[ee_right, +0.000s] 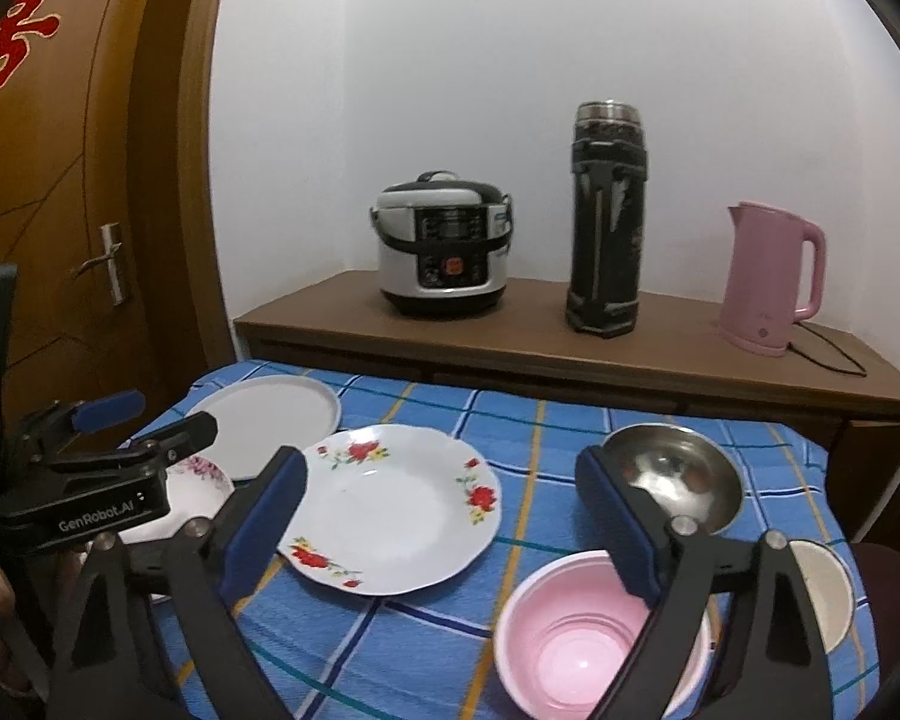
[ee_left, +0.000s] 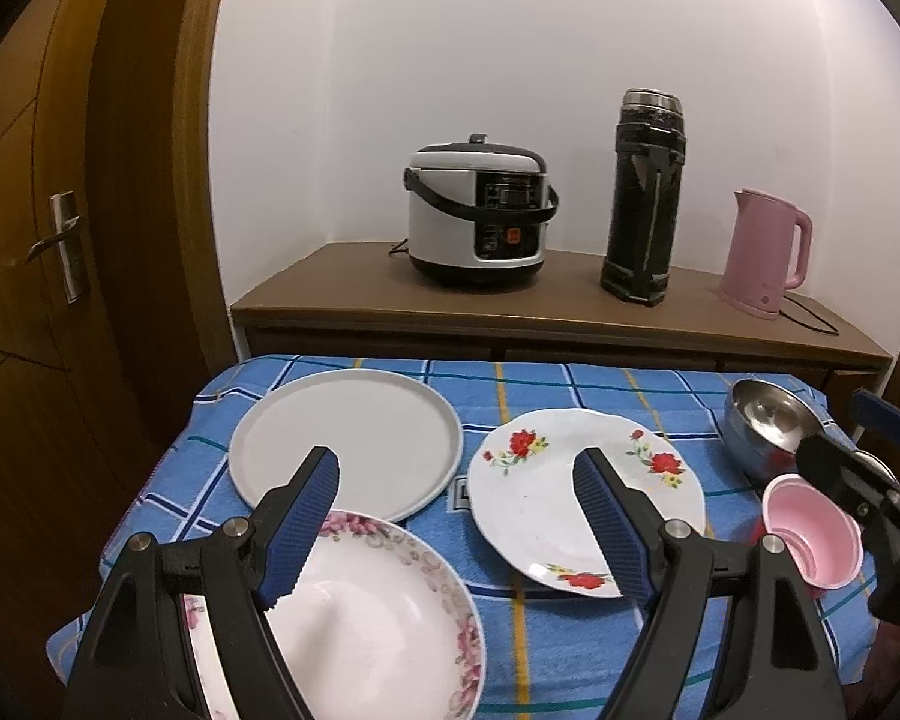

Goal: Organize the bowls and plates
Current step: 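Close the left tool on the rim of the pink-floral plate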

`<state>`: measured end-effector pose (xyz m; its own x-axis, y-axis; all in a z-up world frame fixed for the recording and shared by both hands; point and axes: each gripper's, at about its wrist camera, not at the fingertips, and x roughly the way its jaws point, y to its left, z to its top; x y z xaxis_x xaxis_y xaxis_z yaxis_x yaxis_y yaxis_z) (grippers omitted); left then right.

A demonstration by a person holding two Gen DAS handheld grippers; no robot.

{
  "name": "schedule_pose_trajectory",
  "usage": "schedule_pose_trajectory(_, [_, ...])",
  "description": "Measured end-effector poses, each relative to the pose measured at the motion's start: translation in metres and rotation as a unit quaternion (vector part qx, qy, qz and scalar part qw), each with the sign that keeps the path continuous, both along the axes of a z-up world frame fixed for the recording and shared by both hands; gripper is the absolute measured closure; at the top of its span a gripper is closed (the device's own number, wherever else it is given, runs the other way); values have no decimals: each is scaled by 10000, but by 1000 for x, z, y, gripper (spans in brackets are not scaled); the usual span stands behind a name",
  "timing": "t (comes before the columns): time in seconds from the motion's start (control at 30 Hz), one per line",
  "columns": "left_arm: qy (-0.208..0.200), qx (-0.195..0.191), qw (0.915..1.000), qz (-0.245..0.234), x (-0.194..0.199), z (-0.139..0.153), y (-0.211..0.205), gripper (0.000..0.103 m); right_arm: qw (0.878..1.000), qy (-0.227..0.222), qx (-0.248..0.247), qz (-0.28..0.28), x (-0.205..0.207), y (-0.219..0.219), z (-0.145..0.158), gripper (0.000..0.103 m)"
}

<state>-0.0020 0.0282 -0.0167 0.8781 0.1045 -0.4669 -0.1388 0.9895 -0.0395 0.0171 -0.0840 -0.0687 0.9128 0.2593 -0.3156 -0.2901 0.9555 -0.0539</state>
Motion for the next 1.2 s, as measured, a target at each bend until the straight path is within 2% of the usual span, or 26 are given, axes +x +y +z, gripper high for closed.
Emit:
schedule_pose_trajectory(0.1, [-8,-33,10000,93,-2,0,8,21,9999,47,-1,144,2,9,-2,15])
schedule_pose_trajectory(0.2, [-49,42,9997,217,-8,-1,17,21,9991,147,-44,395,4,21,-4,26])
schedule_pose_trajectory(0.43, [78,23,9968,793,-25,-11,60,21,9940,497,-111,973,14,52,-16,38])
schedule_pose_trajectory(0.57, [221,-16,9935,1119,-37,-22,84,21,9888,684,-211,1306,20,74,-25,45])
schedule_pose_trajectory(0.8, [512,-218,9890,1374,-51,-50,110,21,9760,1089,-535,1807,29,111,-49,60])
schedule_pose_trajectory(1.1, [665,-392,9870,1411,-56,-70,125,21,9686,1422,-945,1805,47,134,-75,69])
schedule_pose_trajectory(1.2, [731,-511,9864,1381,-55,-77,127,28,9669,1520,-998,1788,50,137,-81,73])
